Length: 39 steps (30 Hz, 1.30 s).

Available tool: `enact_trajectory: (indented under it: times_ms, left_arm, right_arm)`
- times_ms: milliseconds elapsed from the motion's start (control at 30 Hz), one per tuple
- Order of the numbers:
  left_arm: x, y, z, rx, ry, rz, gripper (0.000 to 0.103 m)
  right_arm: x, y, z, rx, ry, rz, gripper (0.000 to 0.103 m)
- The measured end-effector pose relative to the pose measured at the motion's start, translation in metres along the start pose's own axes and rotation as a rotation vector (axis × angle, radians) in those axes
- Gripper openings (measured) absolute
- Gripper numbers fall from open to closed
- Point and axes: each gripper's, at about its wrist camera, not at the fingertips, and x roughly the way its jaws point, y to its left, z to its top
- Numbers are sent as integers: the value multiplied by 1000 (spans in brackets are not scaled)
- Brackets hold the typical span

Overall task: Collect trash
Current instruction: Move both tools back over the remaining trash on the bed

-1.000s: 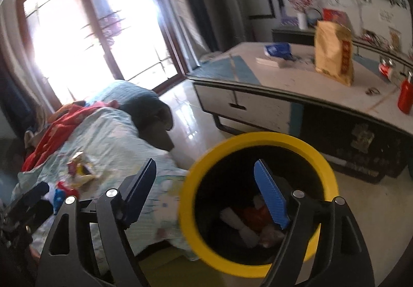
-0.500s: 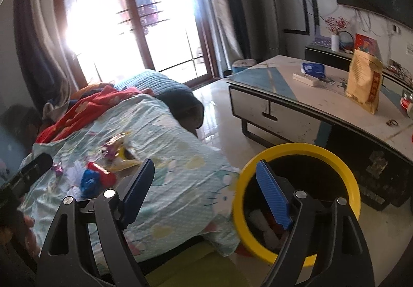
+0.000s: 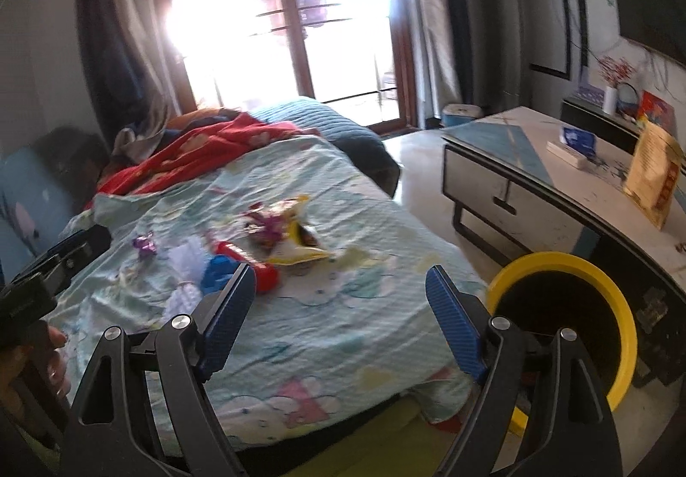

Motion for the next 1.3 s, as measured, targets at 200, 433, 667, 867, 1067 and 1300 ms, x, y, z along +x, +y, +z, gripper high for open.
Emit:
enact_trajectory:
  times_ms: [200,433,667,867,1067,1300]
  left_arm:
    - [-7,26,0,-40,3,36,92]
    - [-21,57,-6,-69,-1,87,92]
    - [-26,78,-13,-99,11,121,92]
    - [-18,88,-18,-135,38,83,92]
    - [-4,82,-26,-147,92,28,89]
    - [16,59,-34,-125,147,-60,66]
  right_arm:
    - [8,30,4,-40,1,47,83]
    - [13,58,7,-95,-5,75,84]
    - [29,71,14,-122,7,92,84]
    - [47,78,27,-141,12,82,84]
    - [70,80,36,-140,37,76,84]
    - [98,74,41,-152,84,60,73]
